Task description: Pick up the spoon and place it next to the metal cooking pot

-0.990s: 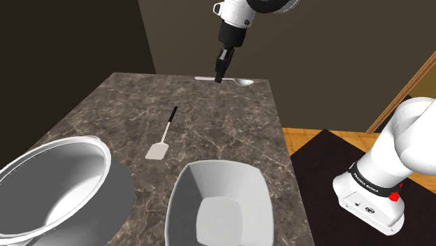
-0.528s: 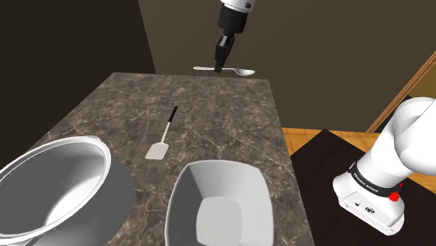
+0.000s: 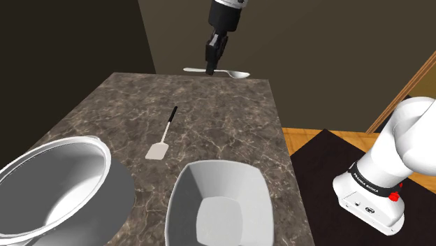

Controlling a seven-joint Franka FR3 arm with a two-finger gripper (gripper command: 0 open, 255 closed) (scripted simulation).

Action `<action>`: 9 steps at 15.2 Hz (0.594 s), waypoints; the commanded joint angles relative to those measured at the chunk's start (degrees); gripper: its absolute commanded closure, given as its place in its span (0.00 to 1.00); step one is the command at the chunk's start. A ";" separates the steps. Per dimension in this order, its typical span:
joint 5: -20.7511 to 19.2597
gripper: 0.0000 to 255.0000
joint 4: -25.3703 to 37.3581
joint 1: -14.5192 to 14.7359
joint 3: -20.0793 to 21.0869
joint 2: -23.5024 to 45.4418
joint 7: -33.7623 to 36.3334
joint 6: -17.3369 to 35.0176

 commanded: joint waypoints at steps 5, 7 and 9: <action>-2.17 1.00 3.17 3.39 4.82 2.75 8.98 0.77; -3.21 1.00 4.67 4.60 6.41 4.14 12.08 0.95; -4.44 1.00 6.46 5.85 7.95 5.77 15.24 1.03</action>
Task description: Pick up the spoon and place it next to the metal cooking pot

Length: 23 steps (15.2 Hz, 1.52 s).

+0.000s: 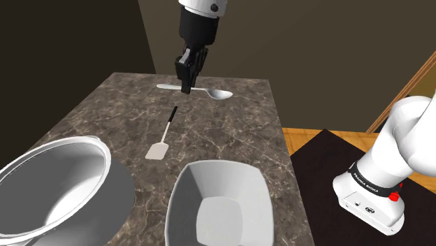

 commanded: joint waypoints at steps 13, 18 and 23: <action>-7.59 1.00 7.58 6.93 5.75 10.02 14.55 2.59; -7.72 1.00 4.06 6.90 5.69 10.30 14.54 6.37; -8.03 1.00 0.92 6.93 5.62 10.91 14.65 10.06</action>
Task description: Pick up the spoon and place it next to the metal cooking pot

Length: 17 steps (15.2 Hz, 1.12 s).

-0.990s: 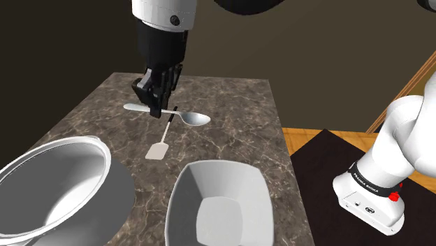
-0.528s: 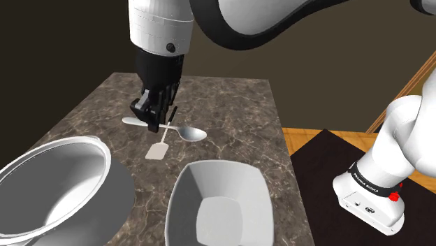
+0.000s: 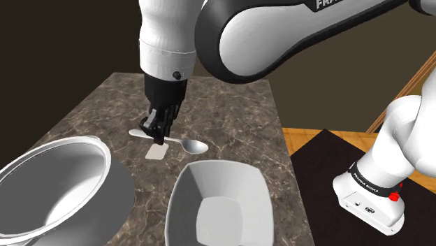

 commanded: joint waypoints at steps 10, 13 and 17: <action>-1.32 1.00 -5.80 0.31 -0.25 2.37 0.71 7.99; -1.82 1.00 -7.10 0.43 -0.38 3.24 0.98 10.10; -2.61 1.00 -8.65 0.64 -0.61 4.56 1.43 12.86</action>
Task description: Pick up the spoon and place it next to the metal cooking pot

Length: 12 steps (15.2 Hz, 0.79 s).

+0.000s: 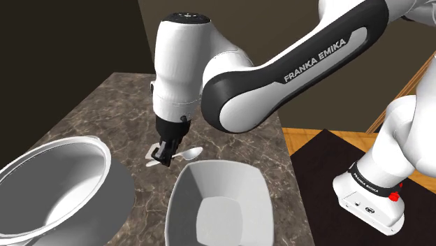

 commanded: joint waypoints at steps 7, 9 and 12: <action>-1.91 1.00 -2.65 0.60 -0.67 3.05 1.15 5.48; -2.46 1.00 -3.16 0.79 -0.90 3.91 1.48 6.79; -3.06 1.00 -3.67 1.02 -1.19 4.87 1.85 8.20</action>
